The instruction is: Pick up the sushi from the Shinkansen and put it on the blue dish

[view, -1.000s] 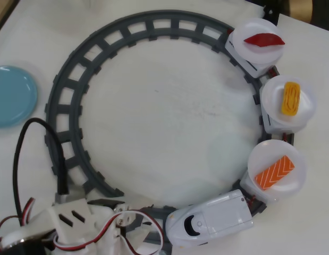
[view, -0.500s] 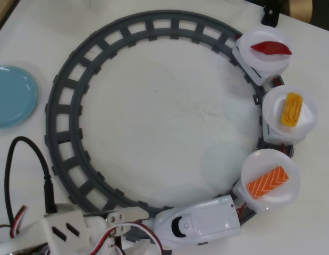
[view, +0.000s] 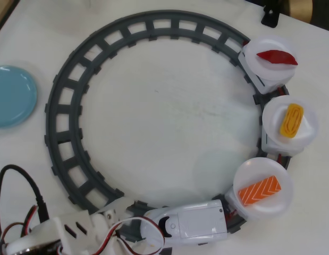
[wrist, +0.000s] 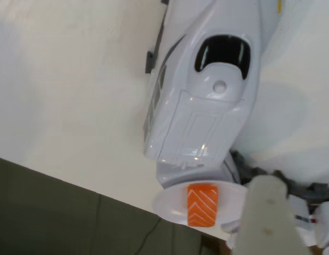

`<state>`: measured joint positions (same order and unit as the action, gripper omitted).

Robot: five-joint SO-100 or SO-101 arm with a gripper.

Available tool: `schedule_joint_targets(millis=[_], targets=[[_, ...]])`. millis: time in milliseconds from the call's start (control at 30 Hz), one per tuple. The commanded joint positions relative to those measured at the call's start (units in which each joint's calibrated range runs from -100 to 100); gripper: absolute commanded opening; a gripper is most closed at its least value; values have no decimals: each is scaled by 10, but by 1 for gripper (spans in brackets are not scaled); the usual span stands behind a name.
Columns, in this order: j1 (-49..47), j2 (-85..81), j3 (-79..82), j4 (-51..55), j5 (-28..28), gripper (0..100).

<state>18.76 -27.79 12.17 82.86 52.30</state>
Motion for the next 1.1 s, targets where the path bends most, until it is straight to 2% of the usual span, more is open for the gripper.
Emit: schedule_joint_targets(millis=[0, 133, 1067], targets=[[5, 1, 0, 3, 11, 24], [5, 1, 0, 2, 12, 27], [4, 0, 21, -2, 7, 26]])
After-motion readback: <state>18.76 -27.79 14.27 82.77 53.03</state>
